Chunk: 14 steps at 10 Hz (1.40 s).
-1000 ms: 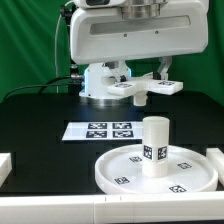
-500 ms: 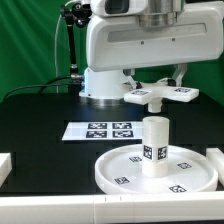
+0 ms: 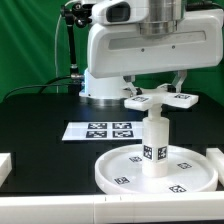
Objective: Assemble round table
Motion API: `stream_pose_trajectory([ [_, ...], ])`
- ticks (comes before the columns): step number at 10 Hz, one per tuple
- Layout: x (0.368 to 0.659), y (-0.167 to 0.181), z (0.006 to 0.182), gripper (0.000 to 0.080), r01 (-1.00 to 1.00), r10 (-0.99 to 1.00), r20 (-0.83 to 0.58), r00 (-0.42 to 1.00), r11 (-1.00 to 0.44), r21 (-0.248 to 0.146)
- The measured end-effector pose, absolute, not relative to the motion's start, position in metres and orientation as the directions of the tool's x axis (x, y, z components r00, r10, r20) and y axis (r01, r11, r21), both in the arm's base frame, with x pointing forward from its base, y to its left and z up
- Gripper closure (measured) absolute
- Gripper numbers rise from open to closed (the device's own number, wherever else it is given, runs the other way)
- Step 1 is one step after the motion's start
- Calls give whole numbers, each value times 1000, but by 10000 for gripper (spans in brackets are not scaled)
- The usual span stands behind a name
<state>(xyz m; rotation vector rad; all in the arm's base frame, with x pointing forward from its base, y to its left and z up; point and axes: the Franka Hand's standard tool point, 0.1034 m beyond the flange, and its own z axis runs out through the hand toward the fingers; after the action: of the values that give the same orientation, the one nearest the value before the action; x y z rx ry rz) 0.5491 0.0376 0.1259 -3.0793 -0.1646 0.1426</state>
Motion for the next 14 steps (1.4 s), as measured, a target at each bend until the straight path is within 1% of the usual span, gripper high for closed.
stream_pose_trajectory([
  [5, 554, 36, 124, 353, 112, 116, -81, 990, -992, -58],
  [9, 554, 37, 110, 353, 115, 119, -83, 989, -992, -53],
  [12, 552, 36, 105, 353, 115, 118, -79, 990, -992, -50],
  [14, 555, 36, 105, 353, 119, 122, -52, 991, -992, -45],
])
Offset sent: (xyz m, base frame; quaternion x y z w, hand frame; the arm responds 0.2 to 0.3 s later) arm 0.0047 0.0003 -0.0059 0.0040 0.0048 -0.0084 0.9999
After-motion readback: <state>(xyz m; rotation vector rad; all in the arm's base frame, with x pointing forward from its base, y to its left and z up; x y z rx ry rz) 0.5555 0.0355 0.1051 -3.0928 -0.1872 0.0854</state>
